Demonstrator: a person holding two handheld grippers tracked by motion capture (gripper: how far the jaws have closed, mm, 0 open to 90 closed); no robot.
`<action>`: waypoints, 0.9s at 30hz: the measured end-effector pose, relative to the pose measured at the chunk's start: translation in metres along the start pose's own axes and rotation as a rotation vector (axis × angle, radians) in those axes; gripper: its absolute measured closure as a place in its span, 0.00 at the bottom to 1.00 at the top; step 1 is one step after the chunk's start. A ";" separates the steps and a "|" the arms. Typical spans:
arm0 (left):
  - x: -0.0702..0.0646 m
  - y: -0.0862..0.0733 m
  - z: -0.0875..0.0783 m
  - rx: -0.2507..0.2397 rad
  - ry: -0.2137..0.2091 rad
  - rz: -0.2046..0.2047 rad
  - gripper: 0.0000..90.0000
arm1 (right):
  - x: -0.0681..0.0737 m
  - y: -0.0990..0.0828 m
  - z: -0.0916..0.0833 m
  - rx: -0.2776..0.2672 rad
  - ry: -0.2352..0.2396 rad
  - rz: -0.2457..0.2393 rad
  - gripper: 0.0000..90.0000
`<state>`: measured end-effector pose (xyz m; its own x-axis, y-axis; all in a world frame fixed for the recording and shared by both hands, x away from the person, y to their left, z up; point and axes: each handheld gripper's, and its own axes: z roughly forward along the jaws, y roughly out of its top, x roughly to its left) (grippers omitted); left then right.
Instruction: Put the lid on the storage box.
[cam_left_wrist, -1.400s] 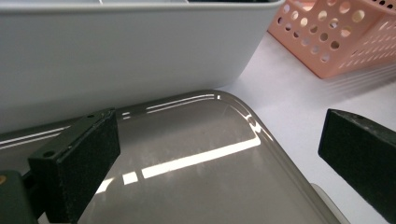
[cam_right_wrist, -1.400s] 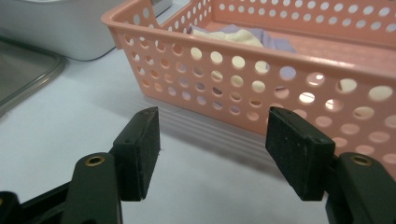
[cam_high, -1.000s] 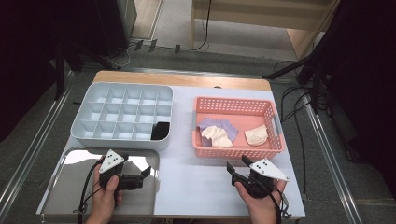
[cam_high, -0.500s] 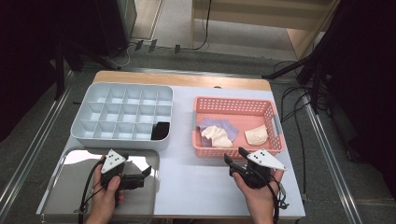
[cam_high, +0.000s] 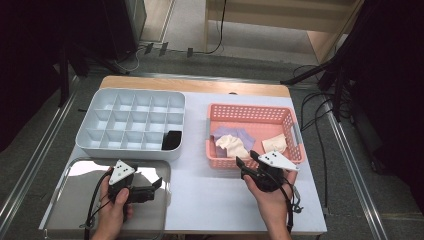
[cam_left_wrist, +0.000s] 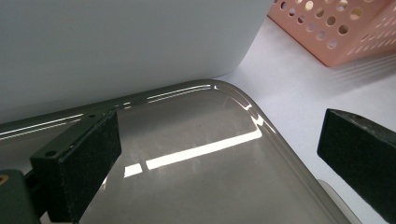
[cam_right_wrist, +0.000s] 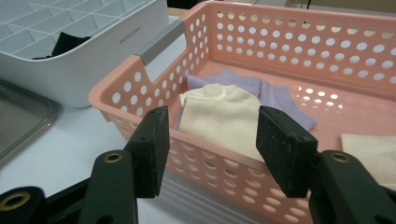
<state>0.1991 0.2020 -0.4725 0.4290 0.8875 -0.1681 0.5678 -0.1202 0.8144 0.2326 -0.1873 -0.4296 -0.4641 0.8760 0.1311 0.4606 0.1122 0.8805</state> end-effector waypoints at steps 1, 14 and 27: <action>0.000 0.000 0.000 -0.002 -0.002 0.000 0.00 | 0.000 0.000 0.002 0.004 -0.002 0.002 0.51; 0.000 0.000 0.000 0.002 -0.005 -0.002 0.00 | -0.001 0.010 0.025 0.039 0.000 0.007 0.52; 0.000 0.000 0.000 0.004 -0.004 -0.003 0.00 | 0.007 0.018 0.049 0.083 -0.019 0.050 0.55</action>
<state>0.1987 0.2020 -0.4726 0.4304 0.8860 -0.1726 0.5715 -0.1195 0.8118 0.2746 -0.1566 -0.4353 -0.4251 0.8901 0.1644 0.5441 0.1062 0.8323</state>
